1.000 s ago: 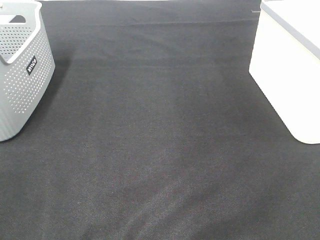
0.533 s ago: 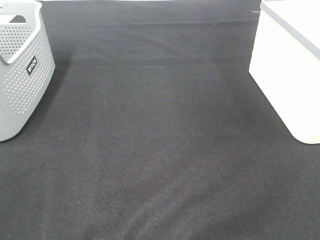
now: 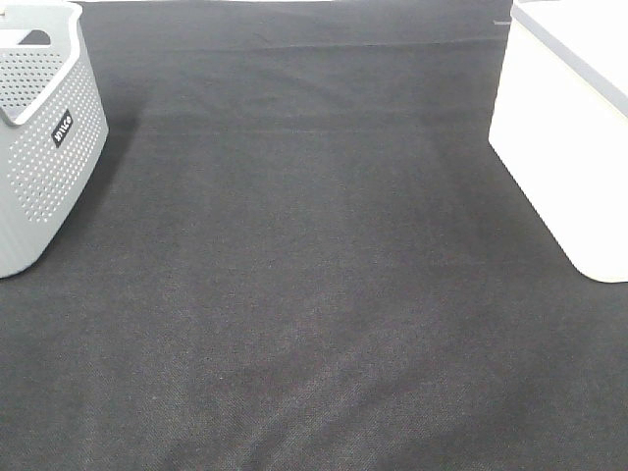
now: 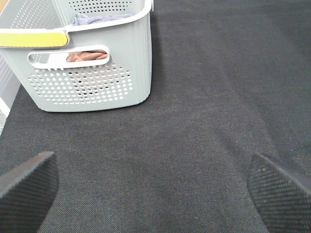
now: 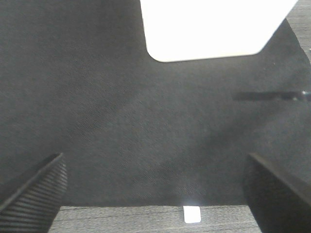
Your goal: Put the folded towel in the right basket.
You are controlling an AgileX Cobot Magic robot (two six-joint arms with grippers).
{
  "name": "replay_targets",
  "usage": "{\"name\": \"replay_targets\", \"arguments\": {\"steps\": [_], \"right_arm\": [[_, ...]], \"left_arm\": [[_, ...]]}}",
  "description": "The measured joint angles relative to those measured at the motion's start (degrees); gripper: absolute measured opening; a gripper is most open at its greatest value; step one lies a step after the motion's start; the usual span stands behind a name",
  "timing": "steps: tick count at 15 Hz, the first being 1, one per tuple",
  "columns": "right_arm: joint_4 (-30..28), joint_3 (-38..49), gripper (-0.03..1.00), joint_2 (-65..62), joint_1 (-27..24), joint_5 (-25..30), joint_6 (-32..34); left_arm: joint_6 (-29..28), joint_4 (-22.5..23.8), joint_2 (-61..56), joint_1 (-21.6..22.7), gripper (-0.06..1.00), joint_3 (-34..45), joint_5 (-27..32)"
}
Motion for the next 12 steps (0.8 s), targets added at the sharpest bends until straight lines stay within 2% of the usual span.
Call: {"name": "replay_targets", "arguments": {"steps": [3,12], "right_arm": [[-0.46,1.83,0.94,-5.67,0.00,0.06,1.72],[-0.74,3.15,0.94,-5.84,0.00,-1.89,1.89]], "left_arm": [[0.00,0.00,0.00,0.00,0.99,0.00,0.00],[0.00,0.00,0.00,0.00,0.99,0.00,0.00]]}}
